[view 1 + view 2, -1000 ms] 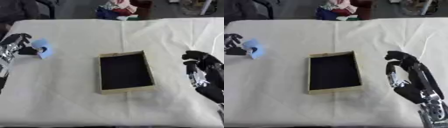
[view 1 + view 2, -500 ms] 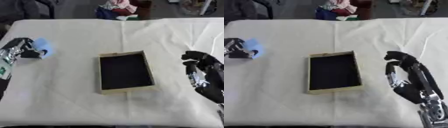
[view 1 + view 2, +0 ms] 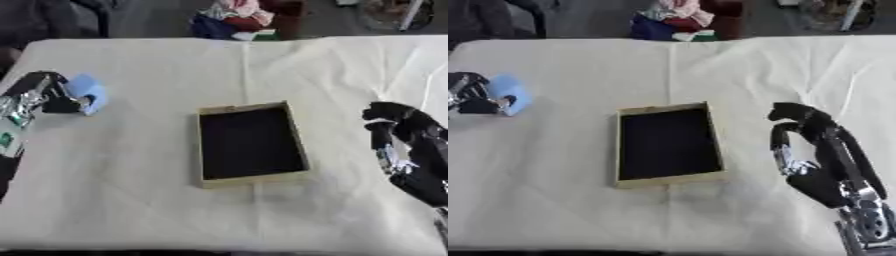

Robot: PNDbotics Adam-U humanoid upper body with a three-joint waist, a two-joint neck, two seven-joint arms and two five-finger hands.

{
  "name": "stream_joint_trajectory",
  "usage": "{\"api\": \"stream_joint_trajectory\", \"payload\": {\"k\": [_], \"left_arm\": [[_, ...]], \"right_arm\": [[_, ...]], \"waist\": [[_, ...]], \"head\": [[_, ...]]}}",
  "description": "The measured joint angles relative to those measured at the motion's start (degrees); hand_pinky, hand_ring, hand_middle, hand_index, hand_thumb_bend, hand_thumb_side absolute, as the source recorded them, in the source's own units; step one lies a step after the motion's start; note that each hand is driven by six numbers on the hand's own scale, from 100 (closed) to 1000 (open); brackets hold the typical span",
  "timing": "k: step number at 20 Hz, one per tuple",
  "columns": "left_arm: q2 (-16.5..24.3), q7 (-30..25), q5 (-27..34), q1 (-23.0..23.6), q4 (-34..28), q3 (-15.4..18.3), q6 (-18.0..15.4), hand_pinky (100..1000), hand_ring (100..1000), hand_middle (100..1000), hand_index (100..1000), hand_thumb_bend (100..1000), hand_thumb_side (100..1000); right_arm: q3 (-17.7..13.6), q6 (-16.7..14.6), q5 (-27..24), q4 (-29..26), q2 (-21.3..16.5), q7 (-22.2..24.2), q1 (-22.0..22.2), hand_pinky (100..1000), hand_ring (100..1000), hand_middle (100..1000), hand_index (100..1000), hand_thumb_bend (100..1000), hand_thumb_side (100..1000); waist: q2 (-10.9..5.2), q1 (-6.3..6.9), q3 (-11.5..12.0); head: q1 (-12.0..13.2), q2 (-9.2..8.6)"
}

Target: Pick up objects on the table and place them in the box.

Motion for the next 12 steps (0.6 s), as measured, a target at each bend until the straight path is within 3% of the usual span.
{"api": "stream_joint_trajectory", "payload": {"k": [12], "left_arm": [[-1.2,-4.5,5.3,-1.3,-18.1,-9.6,-8.7,761,642,575,758,433,545]], "right_arm": [[0.1,0.1,0.0,0.0,0.0,0.2,-0.2,732,816,665,817,100,462]], "waist": [[-0.01,0.22,-0.4]], "head": [[0.1,0.0]]}}
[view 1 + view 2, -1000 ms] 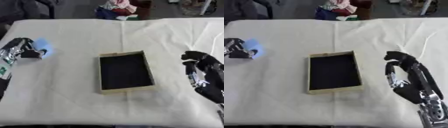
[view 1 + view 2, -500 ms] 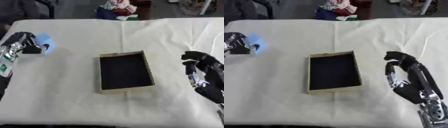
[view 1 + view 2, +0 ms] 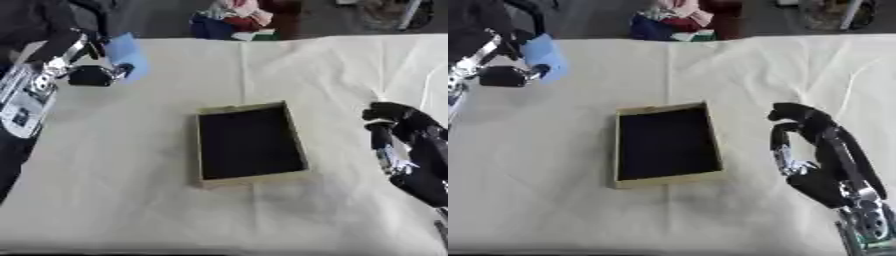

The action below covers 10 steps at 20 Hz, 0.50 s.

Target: Pick up objects on the table and place them in the box.

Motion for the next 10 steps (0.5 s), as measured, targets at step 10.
{"api": "stream_joint_trajectory", "payload": {"k": [10], "left_arm": [[-3.2,-8.2,3.1,-0.4,-10.5,-8.1,0.2,764,666,623,794,454,559]], "right_arm": [[0.7,0.0,-0.2,0.0,0.0,0.7,-0.3,732,817,665,812,100,464]], "waist": [[0.01,0.03,-0.8]], "head": [[0.6,0.0]]}}
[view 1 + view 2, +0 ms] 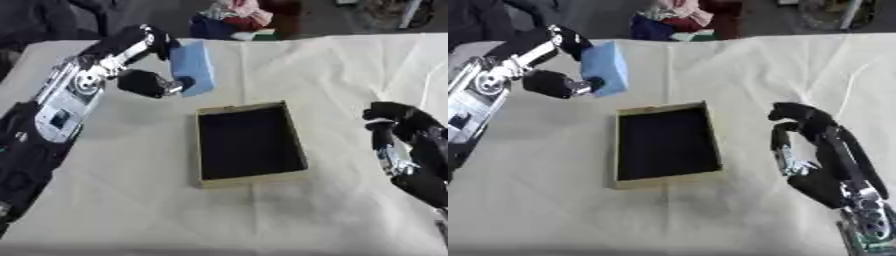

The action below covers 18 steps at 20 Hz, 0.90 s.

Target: Pick up objects on the table and place them in the box.

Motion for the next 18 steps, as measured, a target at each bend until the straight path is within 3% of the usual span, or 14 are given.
{"api": "stream_joint_trajectory", "payload": {"k": [4,7,18], "left_arm": [[-2.2,-3.4,0.0,-0.8,1.3,-4.7,-0.5,767,678,641,806,473,590],[-3.0,-5.1,0.0,-0.9,2.0,-6.3,-0.4,771,691,663,819,496,601],[-3.8,-6.0,0.1,-0.5,3.5,-6.9,-0.3,772,699,680,830,529,618]], "right_arm": [[0.2,0.0,-0.2,0.0,0.0,0.5,0.0,732,817,665,810,100,463],[0.3,0.0,-0.2,0.0,0.0,0.8,0.0,732,817,665,808,100,464],[0.4,-0.1,-0.2,0.0,0.0,1.6,0.0,731,816,665,810,100,463]], "waist": [[0.01,-0.03,0.0],[0.07,-0.02,0.0],[0.11,-0.06,0.1]], "head": [[0.0,0.0],[-0.1,0.0],[-0.3,-0.01]]}}
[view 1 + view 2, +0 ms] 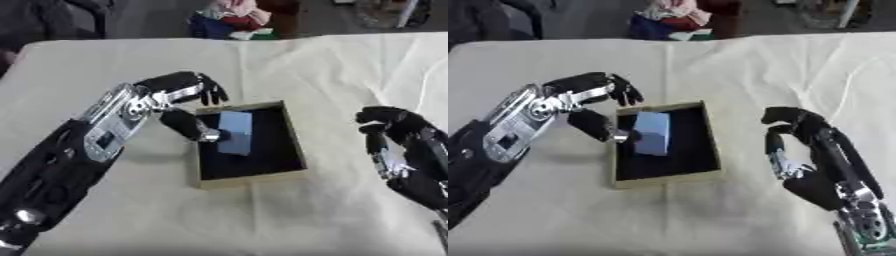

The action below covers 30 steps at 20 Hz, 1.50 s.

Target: Pick up objects on the table and place them in the box.

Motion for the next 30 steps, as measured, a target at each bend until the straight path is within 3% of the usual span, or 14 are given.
{"api": "stream_joint_trajectory", "payload": {"k": [8,16,22,30], "left_arm": [[0.2,3.3,1.7,3.2,-3.2,3.8,1.8,766,675,656,813,532,649],[0.8,10.3,4.5,9.5,-10.5,12.5,6.0,763,654,636,804,544,684],[0.1,16.0,7.4,14.8,-15.2,18.9,7.4,761,648,631,801,554,679],[-1.3,23.0,10.1,17.8,-16.6,21.0,7.0,757,640,622,798,557,674]], "right_arm": [[0.0,0.0,0.0,0.0,0.0,0.0,0.0,731,816,665,810,100,463],[-0.1,0.1,0.0,0.0,0.0,-0.4,0.1,730,816,665,813,100,465],[-0.4,0.2,0.0,0.0,0.0,-0.7,0.1,730,816,666,816,100,465],[-0.4,0.2,0.0,0.0,0.4,-1.0,0.1,729,816,665,816,100,461]], "waist": [[0.0,-0.07,0.4],[0.07,-0.52,1.3],[0.1,-1.02,2.0],[0.26,-1.08,2.2]], "head": [[-0.2,-0.04],[-0.4,-0.05],[-0.8,-0.06],[-0.8,-0.06]]}}
